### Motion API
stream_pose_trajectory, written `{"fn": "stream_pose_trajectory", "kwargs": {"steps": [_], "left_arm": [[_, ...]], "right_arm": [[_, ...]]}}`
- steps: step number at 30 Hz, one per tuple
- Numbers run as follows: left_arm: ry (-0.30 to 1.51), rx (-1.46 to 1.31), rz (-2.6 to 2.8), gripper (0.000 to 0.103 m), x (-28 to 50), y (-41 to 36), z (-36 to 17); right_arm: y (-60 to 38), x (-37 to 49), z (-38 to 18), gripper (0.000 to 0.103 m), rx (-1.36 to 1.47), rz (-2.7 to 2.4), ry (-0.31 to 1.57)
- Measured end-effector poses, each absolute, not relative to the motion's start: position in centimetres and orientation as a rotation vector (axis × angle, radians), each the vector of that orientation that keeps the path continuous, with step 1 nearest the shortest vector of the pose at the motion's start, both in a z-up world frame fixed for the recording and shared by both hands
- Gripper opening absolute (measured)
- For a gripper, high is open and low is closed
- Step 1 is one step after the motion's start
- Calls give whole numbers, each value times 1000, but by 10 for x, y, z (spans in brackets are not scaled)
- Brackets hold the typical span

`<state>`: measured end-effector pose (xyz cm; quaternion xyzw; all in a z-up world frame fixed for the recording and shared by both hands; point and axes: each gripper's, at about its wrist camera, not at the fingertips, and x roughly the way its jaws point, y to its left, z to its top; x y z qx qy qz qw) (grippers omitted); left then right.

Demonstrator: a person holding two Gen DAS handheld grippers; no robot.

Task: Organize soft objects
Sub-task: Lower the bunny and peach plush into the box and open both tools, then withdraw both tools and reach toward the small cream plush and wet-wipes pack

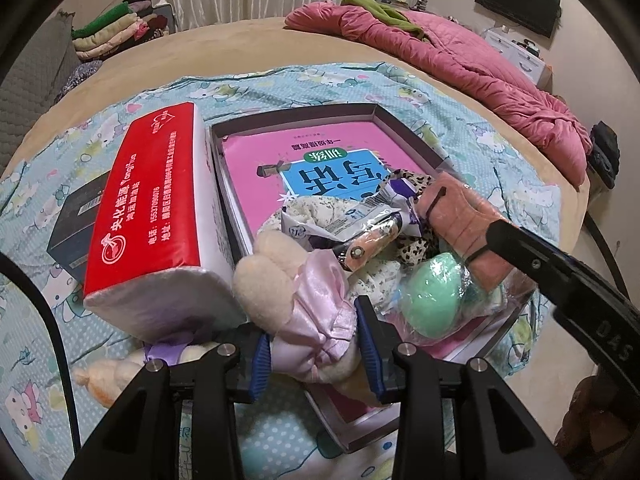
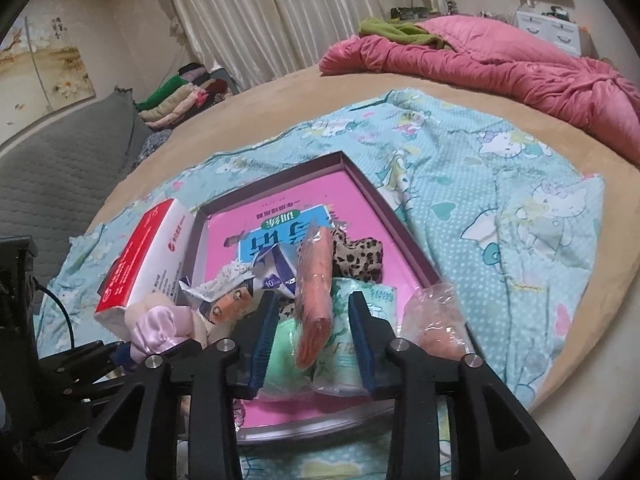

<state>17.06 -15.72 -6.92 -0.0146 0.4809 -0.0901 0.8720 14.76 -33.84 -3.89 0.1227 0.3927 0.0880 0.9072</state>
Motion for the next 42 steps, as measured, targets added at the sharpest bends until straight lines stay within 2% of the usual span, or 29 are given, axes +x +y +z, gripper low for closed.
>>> {"fn": "stream_pose_trajectory", "kwargs": {"steps": [6, 12, 21, 42], "left_arm": [[1006, -46, -193, 42, 170, -154, -66], [996, -58, -208, 58, 168, -152, -58], [957, -44, -212, 70, 157, -149, -36], [886, -66, -108, 72, 122, -91, 12]], "right_arm": [[-343, 139, -26, 53, 258, 170, 781], [-343, 134, -17, 55, 263, 171, 765], [-342, 126, -3, 58, 267, 175, 735], [-295, 103, 37, 69, 202, 291, 692]]}}
